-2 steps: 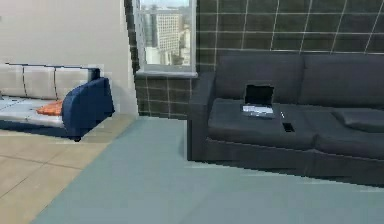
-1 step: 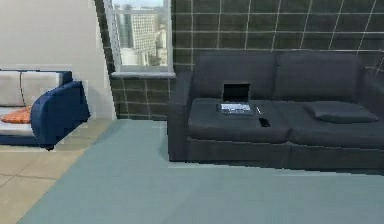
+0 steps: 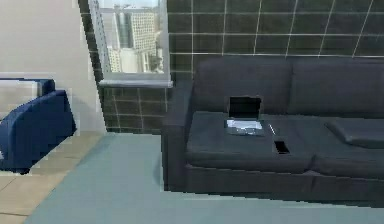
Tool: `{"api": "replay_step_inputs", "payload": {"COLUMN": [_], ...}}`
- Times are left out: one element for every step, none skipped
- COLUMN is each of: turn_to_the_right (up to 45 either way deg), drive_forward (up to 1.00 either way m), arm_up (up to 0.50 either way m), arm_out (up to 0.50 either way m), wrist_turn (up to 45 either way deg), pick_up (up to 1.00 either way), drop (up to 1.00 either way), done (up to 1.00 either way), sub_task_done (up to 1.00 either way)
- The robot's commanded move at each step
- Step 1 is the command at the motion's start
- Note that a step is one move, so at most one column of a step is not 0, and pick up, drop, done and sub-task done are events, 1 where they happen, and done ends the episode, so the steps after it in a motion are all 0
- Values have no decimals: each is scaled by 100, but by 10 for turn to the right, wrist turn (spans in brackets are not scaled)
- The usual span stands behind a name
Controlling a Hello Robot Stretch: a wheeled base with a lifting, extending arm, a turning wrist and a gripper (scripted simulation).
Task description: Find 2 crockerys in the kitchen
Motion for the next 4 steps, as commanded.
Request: {"api": "replay_step_inputs", "payload": {"turn_to_the_right": [-450,-90,0,-150], "drive_forward": [0,0,100,0], "arm_up": [0,0,0,0], "arm_out": [0,0,0,0], "wrist_turn": [0,0,0,0], "pick_up": [0,0,0,0], "drop": [0,0,0,0], "done": [0,0,0,0], "sub_task_done": [0,0,0,0]}}
